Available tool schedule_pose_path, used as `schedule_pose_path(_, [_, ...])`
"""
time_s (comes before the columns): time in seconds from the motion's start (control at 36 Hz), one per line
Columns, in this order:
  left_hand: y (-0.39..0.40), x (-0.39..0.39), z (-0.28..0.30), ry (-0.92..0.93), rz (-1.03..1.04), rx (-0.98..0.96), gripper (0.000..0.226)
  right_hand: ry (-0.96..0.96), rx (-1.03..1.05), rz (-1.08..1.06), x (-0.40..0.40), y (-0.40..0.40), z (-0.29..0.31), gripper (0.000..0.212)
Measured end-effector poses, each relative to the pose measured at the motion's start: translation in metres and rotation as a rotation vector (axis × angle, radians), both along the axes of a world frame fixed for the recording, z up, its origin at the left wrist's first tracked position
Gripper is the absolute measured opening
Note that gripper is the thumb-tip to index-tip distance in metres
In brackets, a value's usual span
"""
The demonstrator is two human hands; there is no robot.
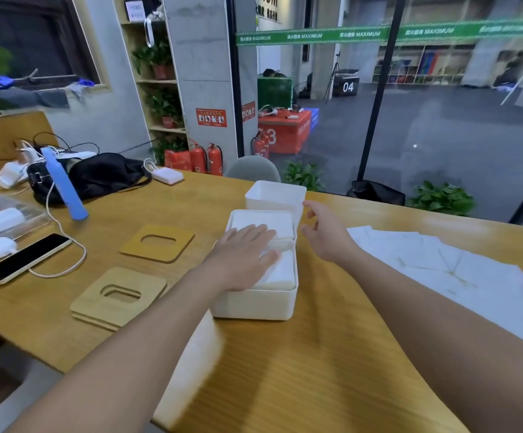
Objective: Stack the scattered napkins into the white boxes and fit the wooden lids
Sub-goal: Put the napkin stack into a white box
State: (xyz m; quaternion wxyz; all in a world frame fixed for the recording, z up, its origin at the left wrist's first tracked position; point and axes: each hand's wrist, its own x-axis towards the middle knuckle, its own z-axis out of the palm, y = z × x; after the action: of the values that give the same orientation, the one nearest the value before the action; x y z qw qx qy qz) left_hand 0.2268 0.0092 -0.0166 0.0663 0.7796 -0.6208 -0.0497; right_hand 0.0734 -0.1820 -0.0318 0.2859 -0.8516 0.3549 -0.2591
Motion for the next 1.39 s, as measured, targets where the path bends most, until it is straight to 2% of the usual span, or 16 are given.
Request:
schedule_pose_path(0.17, [0.01,0.02,0.0,0.009,0.018,-0.005,0.064,0.111,0.013,0.026,0.024,-0.007,0.001,0.069])
schedule_pose_path(0.42, [0.013,0.019,0.002,0.015,0.033,-0.019,0.062,0.065,-0.042,-0.073,0.029,-0.015,0.001,0.017])
schedule_pose_path(0.5, [0.016,0.018,0.008,0.019,0.038,-0.023,0.058,0.063,-0.115,-0.122,0.017,-0.016,-0.001,0.009])
schedule_pose_path(0.83, [0.013,0.037,0.005,0.013,0.078,0.004,0.062,-0.07,-0.109,-0.157,-0.065,0.026,0.014,0.015])
schedule_pose_path(1.14, [0.001,0.048,0.009,-0.005,0.121,0.009,0.061,-0.165,-0.063,-0.023,-0.147,0.1,0.026,0.014])
schedule_pose_path(1.39, [-0.01,0.05,0.012,-0.012,0.141,0.018,0.06,-0.143,-0.097,0.057,-0.191,0.148,0.023,0.017])
